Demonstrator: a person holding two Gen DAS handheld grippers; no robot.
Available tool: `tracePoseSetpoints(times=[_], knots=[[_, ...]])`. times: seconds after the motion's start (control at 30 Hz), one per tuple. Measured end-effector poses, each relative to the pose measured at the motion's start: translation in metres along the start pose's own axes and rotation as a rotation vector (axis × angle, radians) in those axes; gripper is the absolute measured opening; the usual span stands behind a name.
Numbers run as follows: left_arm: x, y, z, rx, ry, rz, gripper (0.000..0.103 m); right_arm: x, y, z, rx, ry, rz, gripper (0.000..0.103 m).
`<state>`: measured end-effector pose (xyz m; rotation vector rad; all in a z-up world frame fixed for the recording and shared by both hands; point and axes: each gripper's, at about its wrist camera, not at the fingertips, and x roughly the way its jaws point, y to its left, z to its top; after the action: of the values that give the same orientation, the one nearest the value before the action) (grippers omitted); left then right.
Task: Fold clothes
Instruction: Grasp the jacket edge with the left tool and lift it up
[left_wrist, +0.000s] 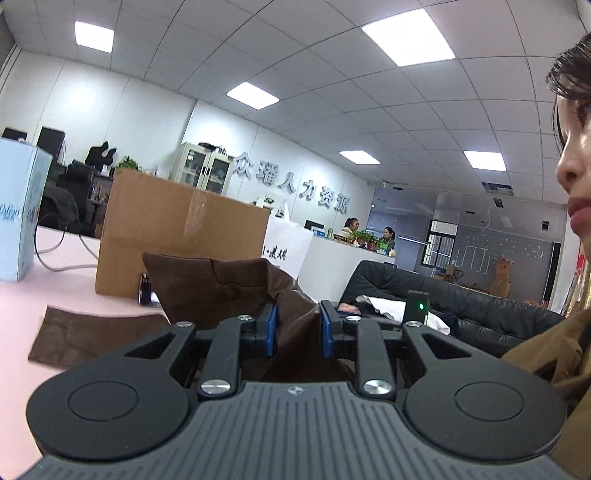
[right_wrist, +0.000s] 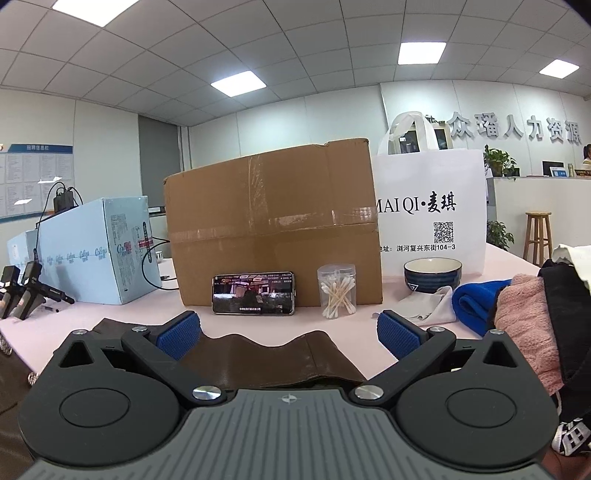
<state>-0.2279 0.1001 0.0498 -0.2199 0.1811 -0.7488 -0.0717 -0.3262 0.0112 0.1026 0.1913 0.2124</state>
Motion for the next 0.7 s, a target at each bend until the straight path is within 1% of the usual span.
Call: tracePoseSetpoints(times=[0.03, 0.1, 0.13, 0.17, 0.2, 0.23, 0.27, 0.33, 0.37, 0.43, 0.5, 0.53, 0.6, 0.7], knots=[[-0.003, 0.000, -0.008, -0.010, 0.026, 0.005, 0.023, -0.002, 0.000, -0.001, -0.005, 0.006, -0.009, 0.103], [-0.006, 0.003, -0.022, -0.021, 0.078, 0.024, 0.029, -0.007, -0.001, -0.003, -0.013, 0.021, -0.029, 0.103], [-0.007, 0.006, -0.028, -0.019, 0.107, 0.039, 0.036, -0.008, -0.002, -0.005, -0.014, 0.034, -0.042, 0.103], [-0.007, 0.008, -0.033, -0.014, 0.126, 0.067, 0.048, -0.009, -0.002, -0.007, -0.014, 0.048, -0.053, 0.103], [-0.007, 0.011, -0.035, -0.012, 0.134, 0.082, 0.056, -0.010, -0.003, -0.010, -0.015, 0.063, -0.063, 0.103], [-0.007, 0.019, -0.038, -0.021, 0.143, 0.113, 0.073, -0.010, -0.004, -0.013, -0.015, 0.081, -0.078, 0.103], [-0.007, 0.026, -0.039, -0.032, 0.142, 0.148, 0.081, -0.011, -0.006, -0.016, -0.015, 0.104, -0.097, 0.103], [-0.005, 0.040, -0.039, -0.052, 0.136, 0.203, 0.081, -0.012, -0.009, -0.020, -0.012, 0.129, -0.120, 0.103], [-0.003, 0.049, -0.036, -0.070, 0.138, 0.261, 0.081, -0.014, -0.009, -0.020, -0.016, 0.135, -0.131, 0.103], [0.001, 0.069, -0.032, -0.115, 0.148, 0.337, 0.081, -0.019, -0.009, -0.019, -0.042, 0.139, -0.157, 0.103], [0.009, 0.092, -0.031, -0.184, 0.205, 0.410, 0.081, -0.024, -0.008, -0.017, -0.076, 0.140, -0.180, 0.103], [0.016, 0.101, -0.033, -0.210, 0.238, 0.425, 0.081, -0.025, -0.007, -0.017, -0.093, 0.139, -0.188, 0.103], [0.033, 0.114, -0.039, -0.253, 0.306, 0.418, 0.081, -0.027, -0.005, -0.015, -0.117, 0.136, -0.192, 0.103], [0.049, 0.118, -0.048, -0.262, 0.383, 0.386, 0.080, -0.023, -0.001, -0.017, -0.097, 0.136, -0.144, 0.103]])
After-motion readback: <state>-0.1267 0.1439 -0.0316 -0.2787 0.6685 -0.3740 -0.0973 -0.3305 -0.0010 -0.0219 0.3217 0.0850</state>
